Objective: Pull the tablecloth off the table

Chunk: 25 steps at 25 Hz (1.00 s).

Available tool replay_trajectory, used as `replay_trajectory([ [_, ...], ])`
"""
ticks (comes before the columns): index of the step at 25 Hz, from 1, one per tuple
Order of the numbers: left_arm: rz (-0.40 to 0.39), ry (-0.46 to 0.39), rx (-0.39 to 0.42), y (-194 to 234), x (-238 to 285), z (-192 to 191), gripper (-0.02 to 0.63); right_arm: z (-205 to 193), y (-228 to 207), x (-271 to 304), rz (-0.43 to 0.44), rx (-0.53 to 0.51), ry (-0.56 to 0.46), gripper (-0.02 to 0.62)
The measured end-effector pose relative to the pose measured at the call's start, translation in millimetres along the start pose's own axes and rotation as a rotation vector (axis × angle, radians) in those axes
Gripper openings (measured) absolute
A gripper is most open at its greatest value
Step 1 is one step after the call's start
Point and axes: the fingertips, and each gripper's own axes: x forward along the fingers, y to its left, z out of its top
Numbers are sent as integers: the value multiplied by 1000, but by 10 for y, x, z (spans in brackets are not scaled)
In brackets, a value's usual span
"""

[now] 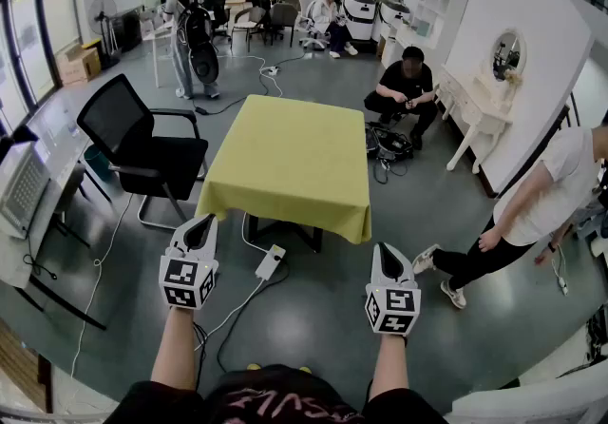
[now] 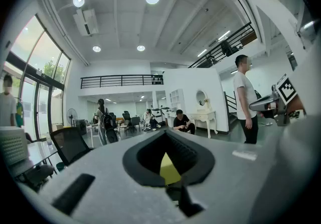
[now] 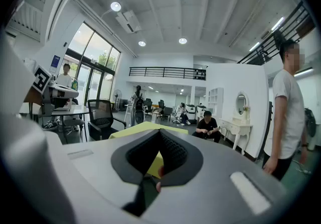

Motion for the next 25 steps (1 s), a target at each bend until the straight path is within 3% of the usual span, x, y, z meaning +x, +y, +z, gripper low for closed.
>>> replay_trajectory([
  [11, -5, 0, -1, 72, 15, -6, 6, 39, 40, 31, -10, -4, 0, 11],
  [25, -37, 31, -10, 323, -41, -281, 6, -41, 375, 77, -6, -26, 19, 12],
])
